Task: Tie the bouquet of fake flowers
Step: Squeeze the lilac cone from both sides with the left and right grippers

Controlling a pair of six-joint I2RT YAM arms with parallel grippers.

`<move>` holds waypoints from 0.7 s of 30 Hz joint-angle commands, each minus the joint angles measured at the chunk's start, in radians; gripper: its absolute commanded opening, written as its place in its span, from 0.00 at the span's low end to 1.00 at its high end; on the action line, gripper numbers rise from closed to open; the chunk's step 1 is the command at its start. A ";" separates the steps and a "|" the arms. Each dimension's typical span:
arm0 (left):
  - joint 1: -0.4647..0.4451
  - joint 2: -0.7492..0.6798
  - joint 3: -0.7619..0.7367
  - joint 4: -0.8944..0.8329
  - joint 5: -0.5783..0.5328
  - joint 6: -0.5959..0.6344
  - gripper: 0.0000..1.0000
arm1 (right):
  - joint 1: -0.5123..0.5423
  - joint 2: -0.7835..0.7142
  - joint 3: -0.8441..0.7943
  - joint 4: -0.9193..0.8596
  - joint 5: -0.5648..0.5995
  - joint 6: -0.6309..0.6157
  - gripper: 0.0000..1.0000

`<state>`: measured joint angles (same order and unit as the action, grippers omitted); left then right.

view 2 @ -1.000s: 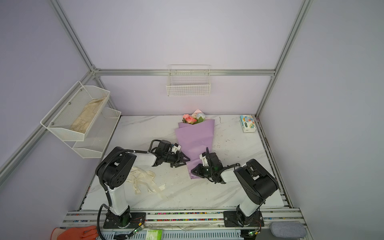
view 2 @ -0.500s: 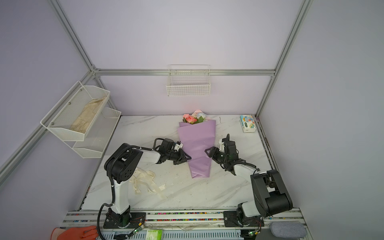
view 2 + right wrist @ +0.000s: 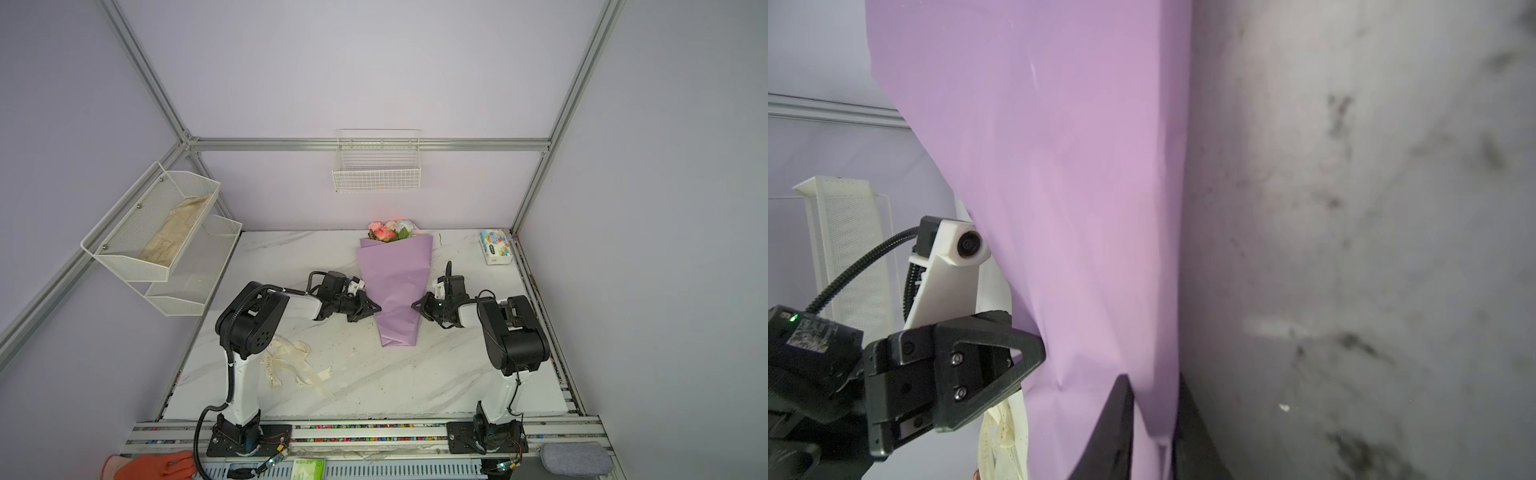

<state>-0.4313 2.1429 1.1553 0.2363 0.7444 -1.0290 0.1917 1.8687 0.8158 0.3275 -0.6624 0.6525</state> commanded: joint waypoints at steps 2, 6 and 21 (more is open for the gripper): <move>0.040 0.077 0.138 -0.105 -0.048 0.015 0.11 | 0.004 0.092 0.060 -0.013 0.018 0.005 0.18; 0.057 0.135 0.235 -0.144 -0.036 0.018 0.10 | 0.004 0.166 0.159 -0.044 0.019 -0.009 0.15; 0.086 -0.021 0.104 -0.137 -0.045 0.042 0.38 | 0.003 -0.003 0.130 -0.153 0.145 -0.013 0.54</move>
<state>-0.3553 2.2005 1.3289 0.1356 0.7273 -1.0111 0.1963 1.9270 0.9798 0.2718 -0.5968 0.6502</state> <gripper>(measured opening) 0.373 0.520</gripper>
